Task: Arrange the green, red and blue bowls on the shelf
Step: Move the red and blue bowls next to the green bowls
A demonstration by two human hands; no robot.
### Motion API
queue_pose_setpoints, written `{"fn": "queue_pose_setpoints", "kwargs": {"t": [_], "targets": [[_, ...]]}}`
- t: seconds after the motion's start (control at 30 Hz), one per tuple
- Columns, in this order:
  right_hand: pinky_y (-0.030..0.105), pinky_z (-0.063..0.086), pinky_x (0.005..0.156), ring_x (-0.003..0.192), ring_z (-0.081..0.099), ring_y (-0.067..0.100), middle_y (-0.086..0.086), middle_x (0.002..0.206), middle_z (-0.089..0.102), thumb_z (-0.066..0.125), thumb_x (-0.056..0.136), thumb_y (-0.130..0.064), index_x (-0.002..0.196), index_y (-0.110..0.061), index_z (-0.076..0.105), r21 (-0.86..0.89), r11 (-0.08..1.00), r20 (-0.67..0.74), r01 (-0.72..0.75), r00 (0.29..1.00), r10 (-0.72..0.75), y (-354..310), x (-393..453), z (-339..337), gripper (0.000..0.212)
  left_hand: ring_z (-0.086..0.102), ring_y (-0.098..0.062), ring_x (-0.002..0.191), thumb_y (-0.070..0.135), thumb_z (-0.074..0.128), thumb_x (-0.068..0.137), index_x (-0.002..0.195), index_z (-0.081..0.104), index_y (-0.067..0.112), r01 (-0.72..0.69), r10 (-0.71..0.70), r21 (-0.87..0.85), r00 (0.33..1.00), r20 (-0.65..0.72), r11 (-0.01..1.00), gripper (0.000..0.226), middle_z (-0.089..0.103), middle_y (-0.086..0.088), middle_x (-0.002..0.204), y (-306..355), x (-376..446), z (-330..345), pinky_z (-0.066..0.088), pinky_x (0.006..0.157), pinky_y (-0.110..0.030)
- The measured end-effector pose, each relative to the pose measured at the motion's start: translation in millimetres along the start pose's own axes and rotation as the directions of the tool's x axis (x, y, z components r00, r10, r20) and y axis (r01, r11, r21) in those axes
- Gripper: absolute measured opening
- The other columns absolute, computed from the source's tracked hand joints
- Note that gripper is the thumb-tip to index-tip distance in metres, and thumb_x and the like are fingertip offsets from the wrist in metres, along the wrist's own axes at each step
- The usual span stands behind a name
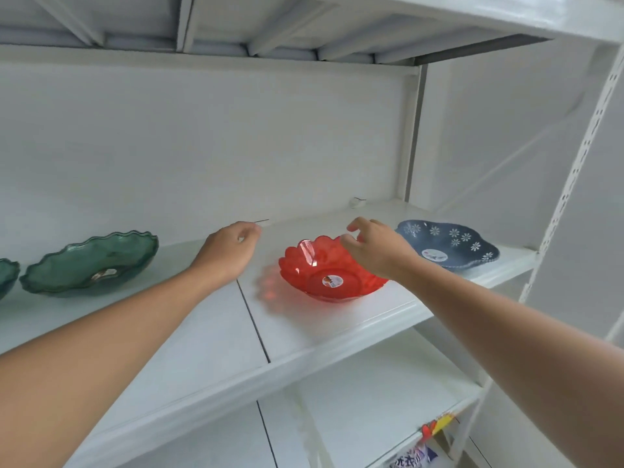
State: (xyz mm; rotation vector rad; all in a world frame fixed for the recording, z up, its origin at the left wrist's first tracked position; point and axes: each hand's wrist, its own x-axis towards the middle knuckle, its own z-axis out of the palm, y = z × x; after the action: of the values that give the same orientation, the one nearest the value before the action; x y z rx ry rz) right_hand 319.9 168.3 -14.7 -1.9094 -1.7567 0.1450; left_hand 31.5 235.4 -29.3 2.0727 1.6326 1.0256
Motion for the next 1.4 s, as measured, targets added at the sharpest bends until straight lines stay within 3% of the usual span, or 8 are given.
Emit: {"fn": "queue_pose_setpoints", "kwargs": {"t": [0.33, 0.47, 0.57, 0.67, 0.77, 0.93, 1.17, 1.4], "targets": [[0.042, 0.05, 0.098, 0.122, 0.061, 0.027, 0.006, 0.133, 0.066, 0.048, 0.097, -0.046, 0.135, -0.024, 0.066, -0.041, 0.986, -0.094, -0.161, 0.983, 0.156, 66, -16, -25, 0.048, 0.062, -0.023, 0.126, 0.059, 0.039, 0.095, 0.129, 0.069, 0.034, -0.007, 0.016, -0.062, 0.989, 0.145, 0.998, 0.052, 0.07, 0.011, 0.124, 36, 24, 48, 0.042, 0.091, -0.032], [0.036, 0.045, 0.086, 0.122, 0.061, 0.027, 0.005, 0.133, 0.066, 0.048, 0.093, -0.046, 0.13, -0.025, 0.069, -0.088, 0.967, -0.127, -0.239, 0.966, 0.227, 104, -23, -38, 0.048, 0.061, -0.023, 0.128, 0.055, 0.04, 0.093, 0.131, 0.07, 0.027, 0.051, -0.053, 0.015, 0.971, 0.235, 0.999, 0.056, 0.069, 0.005, 0.137, 37, 31, 74, 0.048, 0.106, -0.038], [0.036, 0.046, 0.089, 0.126, 0.06, 0.025, 0.003, 0.137, 0.064, 0.047, 0.09, -0.048, 0.132, -0.031, 0.069, -0.091, 0.958, -0.135, -0.272, 0.956, 0.259, 132, -26, -46, 0.05, 0.07, -0.024, 0.103, 0.048, 0.046, 0.093, 0.113, 0.076, 0.021, 0.105, -0.113, 0.041, 0.951, 0.288, 0.994, 0.045, 0.076, -0.001, 0.109, 37, 34, 95, 0.054, 0.089, -0.035], [0.04, 0.051, 0.098, 0.121, 0.06, 0.028, 0.004, 0.135, 0.062, 0.043, 0.086, -0.05, 0.134, -0.031, 0.068, -0.05, 0.957, -0.149, -0.287, 0.949, 0.278, 157, -22, -52, 0.057, 0.067, -0.034, 0.109, 0.031, 0.058, 0.093, 0.118, 0.07, 0.017, 0.161, -0.173, 0.068, 0.952, 0.251, 0.985, 0.031, 0.073, -0.011, 0.119, 37, 40, 109, 0.055, 0.091, -0.038], [0.039, 0.05, 0.091, 0.114, 0.061, 0.029, 0.004, 0.126, 0.06, 0.046, 0.091, -0.042, 0.127, -0.031, 0.07, -0.049, 0.966, -0.18, -0.254, 0.954, 0.242, 186, -15, -54, 0.044, 0.06, -0.037, 0.129, 0.032, 0.049, 0.086, 0.135, 0.068, 0.019, 0.149, -0.167, 0.106, 0.967, 0.19, 0.983, 0.054, 0.066, -0.012, 0.141, 42, 44, 114, 0.05, 0.105, -0.041], [0.04, 0.047, 0.08, 0.099, 0.06, 0.031, 0.003, 0.12, 0.055, 0.044, 0.093, -0.046, 0.125, -0.03, 0.063, -0.045, 0.967, -0.243, -0.25, 0.942, 0.232, 238, 7, -69, 0.04, 0.064, -0.038, 0.118, 0.018, 0.05, 0.097, 0.121, 0.076, 0.02, 0.153, -0.163, 0.118, 0.983, 0.081, 0.981, 0.036, 0.073, -0.01, 0.128, 43, 57, 124, 0.049, 0.091, -0.036], [0.046, 0.047, 0.095, 0.127, 0.057, 0.042, 0.016, 0.145, 0.057, 0.047, 0.098, -0.046, 0.149, -0.018, 0.051, -0.051, 0.934, -0.147, -0.352, 0.928, 0.342, 295, 36, -71, 0.058, 0.068, -0.036, 0.112, 0.014, 0.052, 0.095, 0.124, 0.076, 0.019, 0.326, -0.332, -0.076, 0.938, -0.102, 0.942, 0.038, 0.075, -0.013, 0.124, 51, 44, 140, 0.05, 0.088, -0.035], [0.052, 0.068, 0.074, 0.058, 0.075, 0.043, 0.017, 0.067, 0.076, 0.039, 0.074, -0.009, 0.097, 0.001, 0.068, 0.236, 0.865, 0.033, -0.442, 0.894, 0.448, 297, 44, -64, 0.038, 0.067, -0.034, 0.111, 0.014, 0.052, 0.095, 0.127, 0.075, 0.02, 0.37, -0.383, -0.112, 0.914, -0.133, 0.922, 0.039, 0.074, -0.012, 0.126, 66, 38, 135, 0.053, 0.089, -0.035]]}}
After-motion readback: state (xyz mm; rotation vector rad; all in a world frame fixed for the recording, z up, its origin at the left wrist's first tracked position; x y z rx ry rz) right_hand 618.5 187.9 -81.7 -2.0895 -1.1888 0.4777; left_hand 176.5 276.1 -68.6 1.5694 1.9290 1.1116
